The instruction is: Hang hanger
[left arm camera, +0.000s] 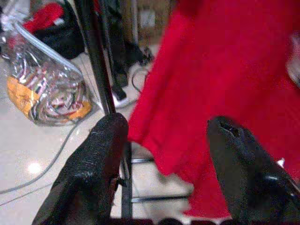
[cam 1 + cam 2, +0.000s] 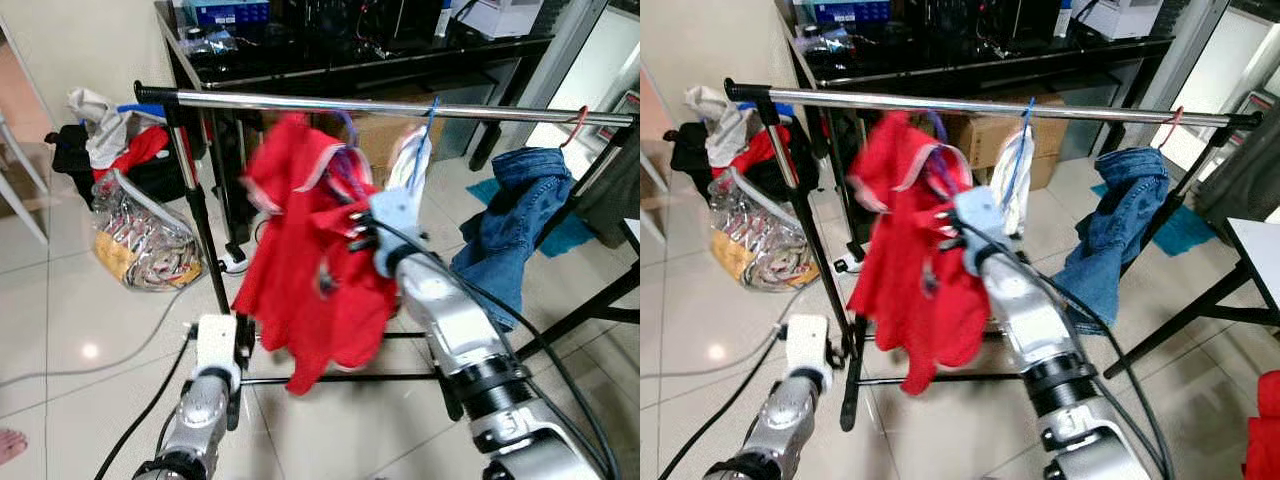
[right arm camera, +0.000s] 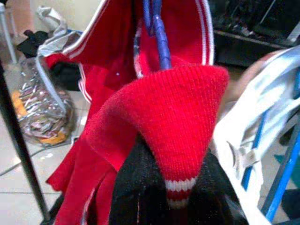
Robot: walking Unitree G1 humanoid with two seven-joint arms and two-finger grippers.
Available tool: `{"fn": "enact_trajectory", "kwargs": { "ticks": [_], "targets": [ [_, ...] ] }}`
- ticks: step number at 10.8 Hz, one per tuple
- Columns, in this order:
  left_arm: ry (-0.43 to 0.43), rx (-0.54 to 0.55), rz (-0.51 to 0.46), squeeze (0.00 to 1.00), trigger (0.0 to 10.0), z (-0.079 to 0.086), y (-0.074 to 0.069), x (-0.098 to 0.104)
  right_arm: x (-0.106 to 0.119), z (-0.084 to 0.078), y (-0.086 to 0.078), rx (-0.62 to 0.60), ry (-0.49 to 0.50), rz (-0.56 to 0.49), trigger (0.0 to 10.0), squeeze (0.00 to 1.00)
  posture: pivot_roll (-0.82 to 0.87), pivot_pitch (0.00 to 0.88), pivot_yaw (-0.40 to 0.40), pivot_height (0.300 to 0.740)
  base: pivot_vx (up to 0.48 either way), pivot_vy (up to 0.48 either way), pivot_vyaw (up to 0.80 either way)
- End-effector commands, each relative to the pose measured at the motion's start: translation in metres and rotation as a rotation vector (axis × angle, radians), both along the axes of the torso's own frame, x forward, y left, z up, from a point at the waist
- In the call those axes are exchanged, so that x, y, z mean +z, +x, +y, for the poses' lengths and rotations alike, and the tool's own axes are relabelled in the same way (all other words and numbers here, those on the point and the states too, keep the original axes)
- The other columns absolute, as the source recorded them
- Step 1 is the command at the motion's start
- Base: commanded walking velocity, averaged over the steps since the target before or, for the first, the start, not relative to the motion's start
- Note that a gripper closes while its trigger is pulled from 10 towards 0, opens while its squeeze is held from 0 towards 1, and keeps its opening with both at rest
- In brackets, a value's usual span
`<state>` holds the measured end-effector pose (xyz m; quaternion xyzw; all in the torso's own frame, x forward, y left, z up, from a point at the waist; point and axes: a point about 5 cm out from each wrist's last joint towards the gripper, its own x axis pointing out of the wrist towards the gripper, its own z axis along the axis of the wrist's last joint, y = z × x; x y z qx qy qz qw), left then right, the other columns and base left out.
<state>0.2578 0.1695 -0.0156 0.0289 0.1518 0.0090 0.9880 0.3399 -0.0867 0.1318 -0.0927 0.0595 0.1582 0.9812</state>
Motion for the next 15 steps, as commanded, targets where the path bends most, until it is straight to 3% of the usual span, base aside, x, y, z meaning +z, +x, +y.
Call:
{"fn": "enact_trajectory", "kwargs": {
  "ticks": [1, 2, 4, 5, 8, 12, 15],
  "targets": [
    [-0.022, 0.011, -0.054, 0.0, 10.0, 0.0, 0.004, 0.007, 0.02, -0.003, 0.004, -0.01, 0.009, -0.108, 10.0, 0.0, 0.02, 0.0, -0.051, 0.74, 0.0, 0.0, 0.0],
    [-0.028, -0.043, -0.133, 0.0, 10.0, -0.003, 0.009, 0.018, 0.02, -0.005, 0.006, -0.024, 0.012, -0.114, 10.0, 0.0, 0.02, 0.0, -0.056, 0.74, 0.0, 0.0, 0.0],
    [0.099, -0.388, -0.292, 0.0, 10.0, -0.026, 0.003, 0.036, 0.016, -0.005, 0.006, -0.021, 0.02, -0.108, 10.0, 0.0, 0.05, 0.0, -0.07, 0.74, 0.0, 0.0, 0.0],
    [0.139, -0.461, -0.327, 0.0, 10.0, -0.023, -0.001, 0.041, 0.013, -0.002, 0.004, 0.002, 0.017, -0.107, 10.0, 0.0, 0.06, 0.0, -0.073, 0.74, 0.0, 0.0, 0.0],
    [0.116, -0.37, -0.425, 0.0, 10.0, -0.004, 0.003, 0.066, 0.016, 0.0, 0.004, 0.026, 0.012, -0.137, 10.0, 0.0, 0.07, 0.0, -0.074, 0.74, 0.0, 0.0, 0.0],
    [0.073, -0.322, -0.455, 0.0, 10.0, -0.002, 0.005, 0.079, 0.031, 0.018, 0.008, 0.09, -0.053, -0.147, 10.0, 0.0, 0.08, 0.0, -0.076, 0.74, 0.0, 0.0, 0.0],
    [0.076, -0.321, -0.448, 0.0, 10.0, -0.002, 0.008, 0.084, 0.045, 0.03, 0.025, 0.063, -0.082, -0.104, 10.0, 0.0, 0.09, 0.0, -0.076, 0.74, 0.169, 0.0, 0.0]
  ]
}}
